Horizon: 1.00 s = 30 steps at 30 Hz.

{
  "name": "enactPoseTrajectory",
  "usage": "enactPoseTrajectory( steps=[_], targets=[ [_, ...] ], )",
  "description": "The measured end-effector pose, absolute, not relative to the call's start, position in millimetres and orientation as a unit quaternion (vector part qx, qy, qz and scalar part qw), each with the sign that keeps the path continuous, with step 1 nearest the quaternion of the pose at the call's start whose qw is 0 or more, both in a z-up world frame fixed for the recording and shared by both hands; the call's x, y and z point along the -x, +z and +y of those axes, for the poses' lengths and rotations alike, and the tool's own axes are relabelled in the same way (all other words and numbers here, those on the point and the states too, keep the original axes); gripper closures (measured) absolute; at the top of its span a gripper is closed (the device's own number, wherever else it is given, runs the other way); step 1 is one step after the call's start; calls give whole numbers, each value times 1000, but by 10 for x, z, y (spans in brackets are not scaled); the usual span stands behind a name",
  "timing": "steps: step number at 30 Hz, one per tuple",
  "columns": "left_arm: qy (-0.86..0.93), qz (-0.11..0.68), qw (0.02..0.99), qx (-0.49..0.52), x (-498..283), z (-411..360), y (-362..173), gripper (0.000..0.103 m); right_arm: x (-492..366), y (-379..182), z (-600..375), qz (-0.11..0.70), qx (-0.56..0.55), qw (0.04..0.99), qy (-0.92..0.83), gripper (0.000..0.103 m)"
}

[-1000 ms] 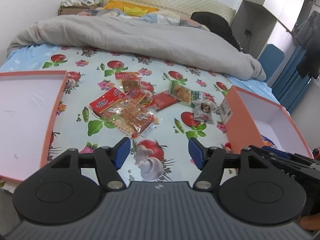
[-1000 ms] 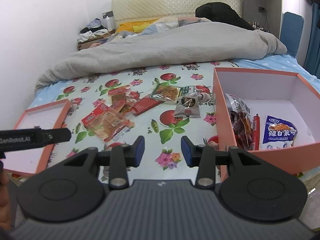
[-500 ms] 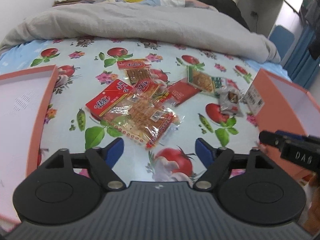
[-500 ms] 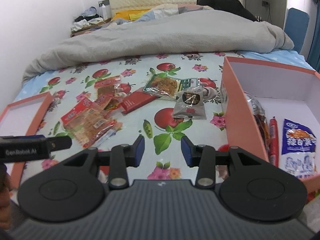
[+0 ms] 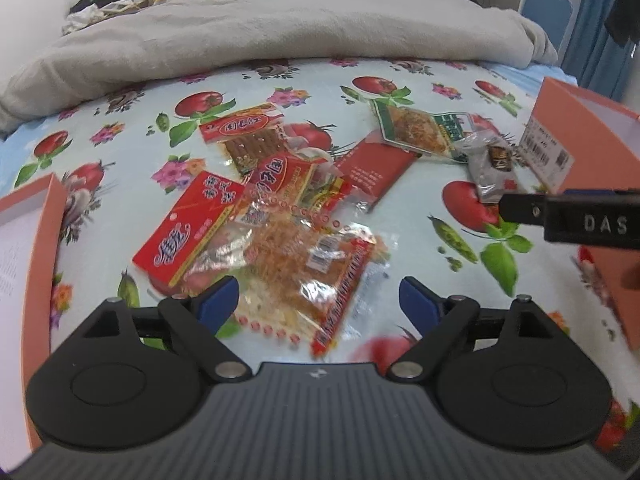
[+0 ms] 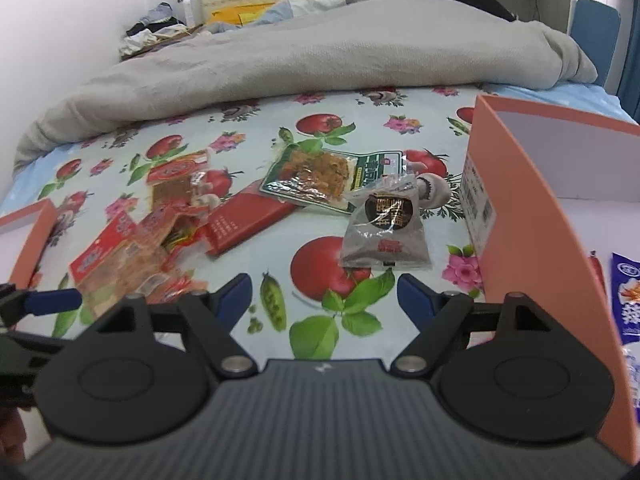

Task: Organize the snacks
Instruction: 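Lower the left tool onto the red spicy-strip packet while the right tool lowers onto the silver bag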

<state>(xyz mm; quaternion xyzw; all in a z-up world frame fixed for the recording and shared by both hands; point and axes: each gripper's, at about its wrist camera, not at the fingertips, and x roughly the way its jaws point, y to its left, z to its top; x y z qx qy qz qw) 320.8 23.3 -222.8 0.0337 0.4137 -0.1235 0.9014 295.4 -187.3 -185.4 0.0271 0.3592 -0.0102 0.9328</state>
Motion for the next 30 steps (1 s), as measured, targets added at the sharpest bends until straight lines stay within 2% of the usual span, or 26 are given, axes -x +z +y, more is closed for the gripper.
enactPoseTrajectory(
  steps=[14, 23, 27, 30],
  targets=[
    [-150, 406, 893, -126, -3526, 45, -2509, 4, -3609, -2118, -1997, 360, 1, 930, -76, 22],
    [-156, 427, 886, -94, -3607, 120, -2536, 6, -3876, -2288, -2105, 367, 4, 924, -106, 22],
    [-151, 437, 883, -85, -3634, 115, -2536, 8, -3889, -2357, -2185, 369, -35, 924, -95, 23],
    [-144, 443, 881, -82, -3645, 99, -2531, 9, -3880, -2355, -2181, 365, -30, 927, -85, 32]
  ],
)
